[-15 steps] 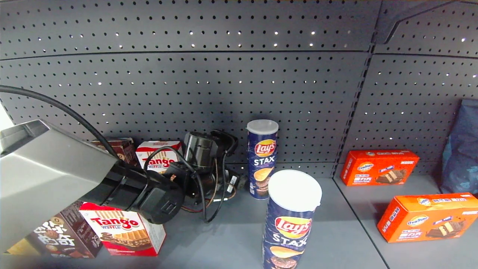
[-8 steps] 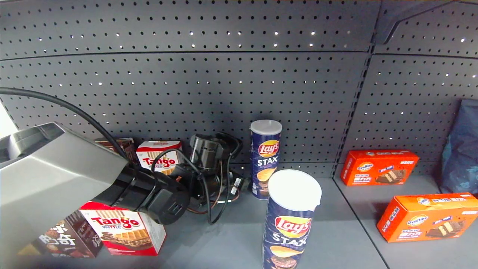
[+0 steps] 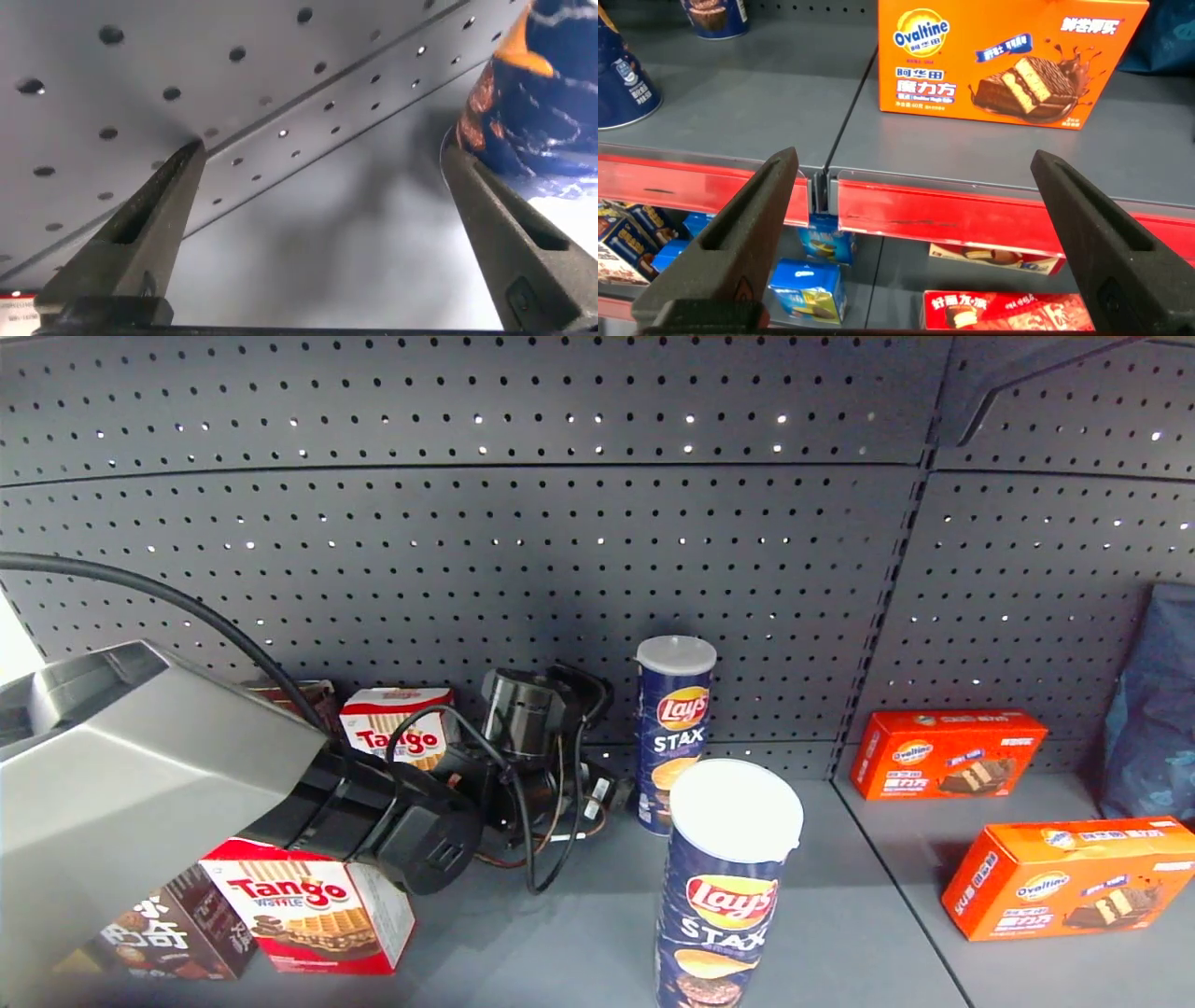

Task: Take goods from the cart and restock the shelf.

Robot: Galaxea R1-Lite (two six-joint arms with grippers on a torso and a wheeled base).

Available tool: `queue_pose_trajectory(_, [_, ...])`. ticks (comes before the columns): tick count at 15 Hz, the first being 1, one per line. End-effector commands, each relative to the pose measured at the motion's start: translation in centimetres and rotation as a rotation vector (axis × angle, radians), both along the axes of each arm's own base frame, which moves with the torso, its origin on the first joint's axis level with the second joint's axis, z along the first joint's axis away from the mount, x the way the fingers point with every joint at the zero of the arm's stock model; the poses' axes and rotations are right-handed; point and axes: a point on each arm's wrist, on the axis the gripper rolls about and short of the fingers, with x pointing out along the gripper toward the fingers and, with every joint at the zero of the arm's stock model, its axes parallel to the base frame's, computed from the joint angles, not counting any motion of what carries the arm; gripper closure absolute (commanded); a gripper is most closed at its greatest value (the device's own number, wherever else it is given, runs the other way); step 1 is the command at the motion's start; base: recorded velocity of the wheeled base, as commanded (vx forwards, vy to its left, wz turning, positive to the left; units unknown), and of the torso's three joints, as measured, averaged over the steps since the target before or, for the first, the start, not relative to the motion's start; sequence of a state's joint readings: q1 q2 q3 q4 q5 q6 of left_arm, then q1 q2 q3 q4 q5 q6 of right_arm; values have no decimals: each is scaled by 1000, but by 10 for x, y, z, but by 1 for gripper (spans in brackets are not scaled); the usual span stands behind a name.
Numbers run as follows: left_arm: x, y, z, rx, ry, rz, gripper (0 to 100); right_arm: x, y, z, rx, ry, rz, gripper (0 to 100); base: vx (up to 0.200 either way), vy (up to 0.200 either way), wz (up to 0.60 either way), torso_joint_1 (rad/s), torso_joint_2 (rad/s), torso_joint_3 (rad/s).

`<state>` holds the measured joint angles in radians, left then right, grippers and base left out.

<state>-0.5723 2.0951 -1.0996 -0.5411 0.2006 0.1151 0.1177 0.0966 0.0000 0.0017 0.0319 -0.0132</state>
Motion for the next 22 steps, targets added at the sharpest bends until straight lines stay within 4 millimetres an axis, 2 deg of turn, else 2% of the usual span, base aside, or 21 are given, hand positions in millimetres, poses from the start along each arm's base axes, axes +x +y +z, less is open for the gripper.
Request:
queue_pose_trajectory(1, [-6, 13, 33, -38, -70, 18, 0, 0, 0, 0, -1, 1, 1, 0, 0, 0, 0, 0, 0, 0])
queue_pose_trajectory(4, [-22, 26, 67, -65, -122, 23, 0, 0, 0, 0, -1, 1, 1, 0, 0, 0, 0, 0, 0, 0])
queue_pose_trajectory(6, [-42, 38, 93, -78, -143, 23, 0, 0, 0, 0, -1, 1, 1, 0, 0, 0, 0, 0, 0, 0])
queue_pose_trajectory(7, [-59, 48, 107, -88, -156, 19, 0, 0, 0, 0, -1, 1, 1, 0, 0, 0, 0, 0, 0, 0])
queue_pose_trajectory(8, [-64, 52, 110, -88, -155, 17, 0, 0, 0, 0, -1, 1, 1, 0, 0, 0, 0, 0, 0, 0])
queue_pose_trajectory(10, [-112, 72, 139, -104, -168, -19, 0, 0, 0, 0, -1, 1, 1, 0, 0, 0, 0, 0, 0, 0])
queue_pose_trajectory(11, [-143, 85, 156, -131, -227, -46, 0, 0, 0, 0, -1, 1, 1, 0, 0, 0, 0, 0, 0, 0])
queue_pose_trajectory(12, [-152, 92, 160, -141, -244, -45, 0, 0, 0, 0, -1, 1, 1, 0, 0, 0, 0, 0, 0, 0])
queue_pose_trajectory(13, [-180, 112, 159, -162, -270, -38, 0, 0, 0, 0, -1, 0, 1, 0, 0, 0, 0, 0, 0, 0])
queue_pose_trajectory(16, [-226, 141, 138, -172, -288, -52, 0, 0, 0, 0, -1, 1, 1, 0, 0, 0, 0, 0, 0, 0])
queue_pose_trajectory(17, [-232, 144, 135, -175, -292, -55, 0, 0, 0, 0, -1, 1, 1, 0, 0, 0, 0, 0, 0, 0])
queue_pose_trajectory(20, [-267, 169, 103, -173, -299, -47, 0, 0, 0, 0, -1, 1, 9, 0, 0, 0, 0, 0, 0, 0])
queue_pose_trajectory(22, [-281, 179, 92, -159, -322, -25, 0, 0, 0, 0, 0, 1, 8, 0, 0, 0, 0, 0, 0, 0])
